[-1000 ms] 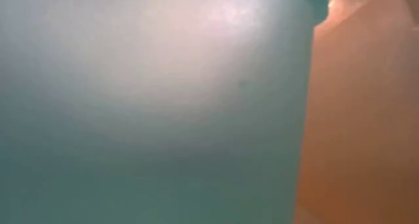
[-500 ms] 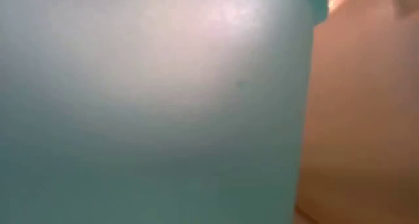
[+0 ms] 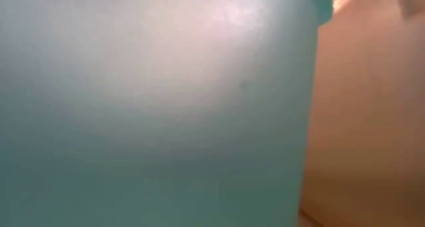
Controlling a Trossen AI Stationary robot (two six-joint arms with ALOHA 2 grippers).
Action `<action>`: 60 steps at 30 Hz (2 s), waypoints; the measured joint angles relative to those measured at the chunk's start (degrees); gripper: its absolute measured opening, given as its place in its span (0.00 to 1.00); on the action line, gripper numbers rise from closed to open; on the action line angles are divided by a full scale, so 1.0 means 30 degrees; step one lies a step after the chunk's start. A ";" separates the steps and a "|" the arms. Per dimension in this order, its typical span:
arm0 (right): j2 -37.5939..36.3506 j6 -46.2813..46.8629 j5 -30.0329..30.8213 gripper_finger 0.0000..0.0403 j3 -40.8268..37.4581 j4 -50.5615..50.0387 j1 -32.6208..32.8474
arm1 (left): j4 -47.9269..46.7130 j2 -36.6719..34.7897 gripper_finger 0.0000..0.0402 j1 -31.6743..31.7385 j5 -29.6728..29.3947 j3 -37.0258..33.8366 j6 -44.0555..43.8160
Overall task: Pick & Place USB Port
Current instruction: Put the light brown HDMI cable into the orange bin
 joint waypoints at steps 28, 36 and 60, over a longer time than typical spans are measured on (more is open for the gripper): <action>0.0063 0.0208 -0.4483 0.07 -0.4763 0.7423 -0.1460 | 0.0015 0.0000 0.09 0.0000 0.0011 0.0000 -0.0030; -0.0231 -0.0190 -0.5471 0.07 -0.5468 0.7323 -0.2478 | 0.0015 0.0000 0.09 0.0000 0.0009 0.0000 -0.0003; -0.3312 -0.2701 -0.4335 0.38 -0.5523 0.2997 -0.3861 | 0.0015 0.0000 0.09 0.0237 0.0505 0.0000 -0.0353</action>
